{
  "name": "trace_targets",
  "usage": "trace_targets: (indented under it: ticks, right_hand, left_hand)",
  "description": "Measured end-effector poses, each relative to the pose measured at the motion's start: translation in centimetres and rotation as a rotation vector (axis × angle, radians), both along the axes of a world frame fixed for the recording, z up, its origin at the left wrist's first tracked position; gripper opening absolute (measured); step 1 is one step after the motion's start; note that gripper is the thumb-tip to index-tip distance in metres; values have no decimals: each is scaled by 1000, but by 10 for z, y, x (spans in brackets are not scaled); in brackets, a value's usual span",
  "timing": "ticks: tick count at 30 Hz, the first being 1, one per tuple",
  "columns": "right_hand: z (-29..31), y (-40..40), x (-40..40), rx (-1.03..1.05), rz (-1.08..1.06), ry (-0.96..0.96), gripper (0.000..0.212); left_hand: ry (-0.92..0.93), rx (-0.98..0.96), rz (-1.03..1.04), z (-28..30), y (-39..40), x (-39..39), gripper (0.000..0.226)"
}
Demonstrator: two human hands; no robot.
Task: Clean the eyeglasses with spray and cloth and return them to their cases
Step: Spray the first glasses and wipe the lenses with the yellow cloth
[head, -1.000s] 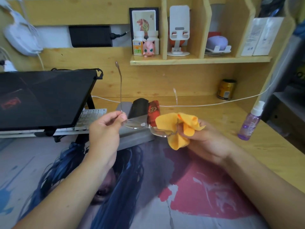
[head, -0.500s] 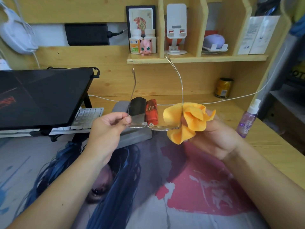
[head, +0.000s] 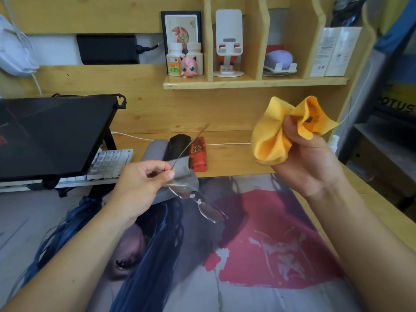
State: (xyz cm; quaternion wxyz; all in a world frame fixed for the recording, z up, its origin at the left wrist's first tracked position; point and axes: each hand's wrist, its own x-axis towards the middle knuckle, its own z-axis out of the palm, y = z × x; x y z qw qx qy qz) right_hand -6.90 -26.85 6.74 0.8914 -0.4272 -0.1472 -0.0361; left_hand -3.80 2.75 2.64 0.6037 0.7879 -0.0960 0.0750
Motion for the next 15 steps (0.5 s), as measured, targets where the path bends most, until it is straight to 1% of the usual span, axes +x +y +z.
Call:
trace_targets:
  ticks: [2,3,5,8,11,13,14,15]
  right_hand:
    - [0,1,1,-31,-117,70,22]
    - [-3,3,3,-80,-183,103,19]
    - [-12,11,7,-196,-223,140,22]
    - [-27,29,5,-291,-27,172,40]
    - [-35,53,-3,-367,195,132,45]
    - [-37,67,-9,-409,310,63,40]
    - [-39,73,-10,-452,321,23,33]
    - [-41,76,-10,-512,286,2,28]
  left_hand:
    - [20,-40,-45,3,-1,-3,19]
    - [42,-69,-73,4,-2,-5,17]
    - [99,-134,-146,8,-7,-10,7]
    - [181,-258,-227,8,-15,-18,16]
    - [243,-291,-306,9,-22,-26,18]
    - [260,-300,-345,9,-25,-29,25]
    - [276,-320,-356,8,-26,-28,28]
    - [298,-342,-361,9,-27,-29,30]
